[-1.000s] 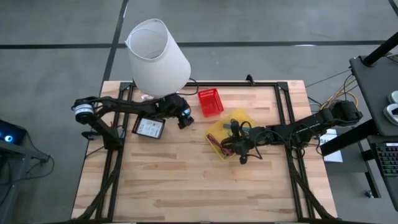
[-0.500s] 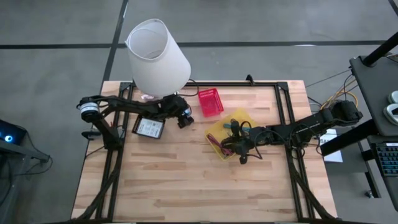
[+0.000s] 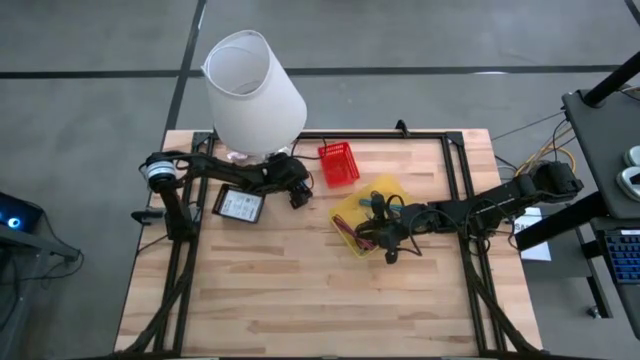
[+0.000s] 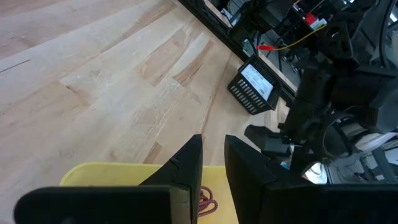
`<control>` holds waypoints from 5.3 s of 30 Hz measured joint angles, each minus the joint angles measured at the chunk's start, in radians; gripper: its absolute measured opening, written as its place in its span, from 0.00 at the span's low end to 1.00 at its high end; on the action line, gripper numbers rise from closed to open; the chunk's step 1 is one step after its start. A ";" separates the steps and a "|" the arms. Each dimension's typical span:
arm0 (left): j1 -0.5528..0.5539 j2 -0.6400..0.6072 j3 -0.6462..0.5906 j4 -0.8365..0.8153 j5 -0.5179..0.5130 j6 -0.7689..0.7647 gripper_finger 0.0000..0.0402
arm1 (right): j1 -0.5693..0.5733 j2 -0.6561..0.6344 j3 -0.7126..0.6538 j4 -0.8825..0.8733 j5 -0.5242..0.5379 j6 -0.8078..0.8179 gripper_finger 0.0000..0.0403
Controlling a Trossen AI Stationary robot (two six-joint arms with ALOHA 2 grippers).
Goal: Pick and place items into bin
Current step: Put the blue charger adapter into the red bin, then put the black charger adapter into the red bin
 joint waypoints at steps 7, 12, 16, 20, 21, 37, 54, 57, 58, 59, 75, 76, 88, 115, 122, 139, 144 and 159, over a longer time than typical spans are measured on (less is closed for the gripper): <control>0.001 -0.010 0.002 -0.008 0.002 0.005 0.61 | 0.000 0.000 0.000 0.000 0.000 0.000 0.14; 0.001 -0.012 0.002 -0.012 0.008 0.032 0.53 | 0.000 0.000 0.000 0.000 0.000 0.000 0.14; 0.001 -0.012 0.002 -0.013 0.013 0.068 0.39 | 0.000 0.000 0.000 0.000 0.000 0.000 0.14; 0.002 -0.017 0.006 -0.015 0.012 0.083 0.34 | 0.000 0.000 0.000 0.000 0.000 0.002 0.14; 0.002 -0.018 0.008 -0.018 0.011 0.084 0.34 | 0.000 0.000 0.000 0.000 0.000 0.003 0.14; -0.006 -0.148 0.029 0.035 0.046 0.109 0.34 | 0.000 0.000 0.000 0.000 0.000 0.000 0.14; -0.037 -0.070 0.028 0.450 0.216 0.102 0.34 | 0.000 0.000 0.000 0.000 0.000 0.000 0.14; -0.043 -0.022 0.028 0.532 0.216 0.102 0.34 | 0.000 0.000 0.000 0.000 0.000 0.000 0.14; -0.043 -0.008 0.027 0.549 0.215 0.104 0.34 | 0.000 0.000 0.000 0.000 0.000 0.000 0.14; -0.043 0.007 0.028 0.572 0.211 0.108 0.34 | 0.000 0.000 0.000 0.000 0.000 0.000 0.14; -0.040 0.102 0.058 0.653 0.145 0.102 0.56 | 0.000 0.000 0.000 -0.001 0.000 0.000 0.14; -0.040 0.101 0.058 0.652 0.137 0.101 0.62 | 0.000 0.000 0.000 -0.001 0.000 0.000 0.14; -0.071 0.092 0.056 0.646 0.125 0.100 0.83 | 0.000 0.000 0.000 -0.001 0.000 0.000 0.14; -0.117 -0.065 0.020 -0.070 0.102 -0.161 0.83 | 0.000 0.000 0.000 -0.019 0.000 0.000 0.14; -0.118 -0.062 0.018 -0.064 0.046 -0.153 0.83 | 0.000 0.000 0.000 -0.017 0.000 0.000 0.14; -0.118 -0.062 0.018 -0.063 0.031 -0.080 0.53 | 0.000 0.000 0.000 -0.018 0.000 0.000 0.14; -0.118 -0.062 0.017 -0.059 0.027 -0.052 0.31 | 0.000 0.000 0.000 -0.018 0.000 0.000 0.14; -0.117 -0.060 0.016 -0.065 0.076 -0.054 0.04 | 0.000 0.000 0.000 -0.018 0.000 0.000 0.14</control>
